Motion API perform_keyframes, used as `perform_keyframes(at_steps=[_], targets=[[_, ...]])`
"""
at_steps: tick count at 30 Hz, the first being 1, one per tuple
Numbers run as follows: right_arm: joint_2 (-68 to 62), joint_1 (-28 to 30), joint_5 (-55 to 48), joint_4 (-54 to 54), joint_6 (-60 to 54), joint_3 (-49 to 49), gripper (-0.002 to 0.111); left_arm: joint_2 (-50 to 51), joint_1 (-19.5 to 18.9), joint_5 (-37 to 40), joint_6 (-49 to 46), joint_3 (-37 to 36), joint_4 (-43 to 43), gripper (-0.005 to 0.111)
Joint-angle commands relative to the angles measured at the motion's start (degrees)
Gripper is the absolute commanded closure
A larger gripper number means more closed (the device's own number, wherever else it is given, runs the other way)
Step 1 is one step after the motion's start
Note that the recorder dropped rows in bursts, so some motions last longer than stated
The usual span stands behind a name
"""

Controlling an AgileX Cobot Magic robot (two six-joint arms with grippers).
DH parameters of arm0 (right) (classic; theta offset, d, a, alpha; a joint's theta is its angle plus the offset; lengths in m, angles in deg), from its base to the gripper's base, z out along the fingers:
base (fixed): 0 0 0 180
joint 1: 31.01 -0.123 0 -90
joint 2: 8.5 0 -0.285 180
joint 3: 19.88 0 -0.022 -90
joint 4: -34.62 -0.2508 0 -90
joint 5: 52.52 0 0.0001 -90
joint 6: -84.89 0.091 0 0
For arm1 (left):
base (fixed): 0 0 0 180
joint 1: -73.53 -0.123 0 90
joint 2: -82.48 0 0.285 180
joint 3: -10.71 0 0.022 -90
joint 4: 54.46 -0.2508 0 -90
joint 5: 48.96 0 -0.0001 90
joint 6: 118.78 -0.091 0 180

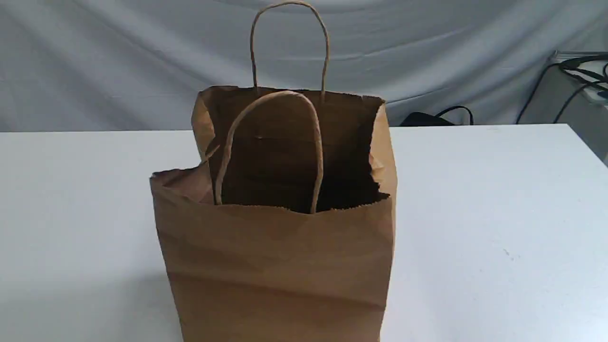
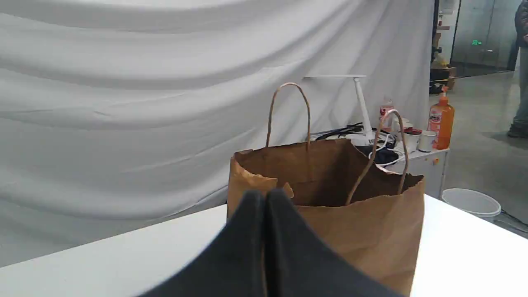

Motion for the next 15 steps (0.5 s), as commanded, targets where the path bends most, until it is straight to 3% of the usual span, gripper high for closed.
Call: perform_keyframes(at_steps=[1,15], targets=[[2.2,1.0,0.9,-0.2,0.3,1.5,0.108,-0.2,-0.1,-0.5,0.6,-0.5,0.0,0.107],[3.2,1.0,1.0,-1.1,0.5,2.8,0.108,-0.2,-0.1,-0.5,0.6,-0.5,0.0,0.107]])
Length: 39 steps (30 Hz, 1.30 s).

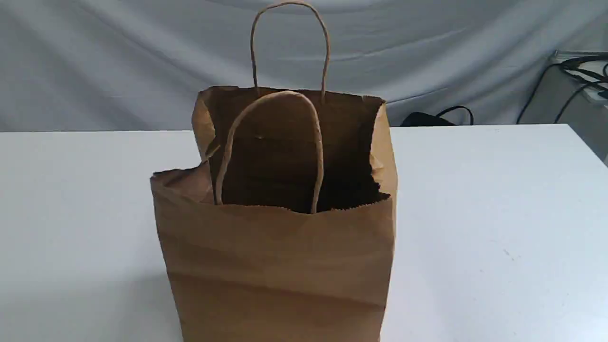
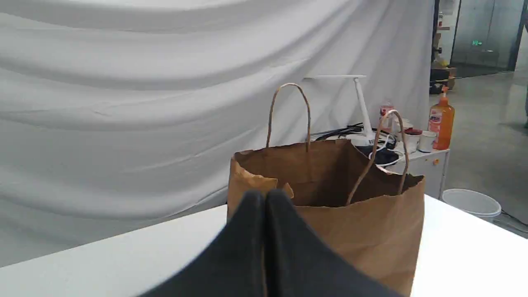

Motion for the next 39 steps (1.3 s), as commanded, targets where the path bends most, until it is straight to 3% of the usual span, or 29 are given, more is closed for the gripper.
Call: perform_keyframes(at_steps=[1,3,7,9,19,29,35,39], targets=[[0.2,0.4,0.4,0.2,0.6,1.3,0.108,-0.2,-0.1,-0.5,0.6,-0.5,0.0,0.107],[0.2,0.4,0.2,6.2,4.5,2.2,0.108,-0.2,-0.1,-0.5,0.6,-0.5,0.0,0.107],[0.2,0.4,-0.3,30.1,26.4,5.5,0.108,-0.2,-0.1,-0.5,0.6,-0.5,0.0,0.107],[0.2,0.4,-0.3,34.3,30.1,7.3,0.108,-0.2,-0.1,-0.5,0.6,-0.5,0.0,0.107],[0.2,0.4,-1.8,34.3,23.1,9.7,0.108,-0.2,-0.1,-0.5,0.6,-0.5,0.0,0.107],[0.2,0.4,-11.3,33.5,22.6,9.7,0.108,-0.2,-0.1,-0.5,0.6,-0.5,0.0,0.107],[0.2,0.4,-11.0,22.6,23.5,9.7,0.108,-0.2,-0.1,-0.5,0.6,-0.5,0.0,0.107],[0.2,0.4,-11.0,21.9,23.5,9.7,0.108,-0.2,-0.1,-0.5,0.6,-0.5,0.0,0.107]])
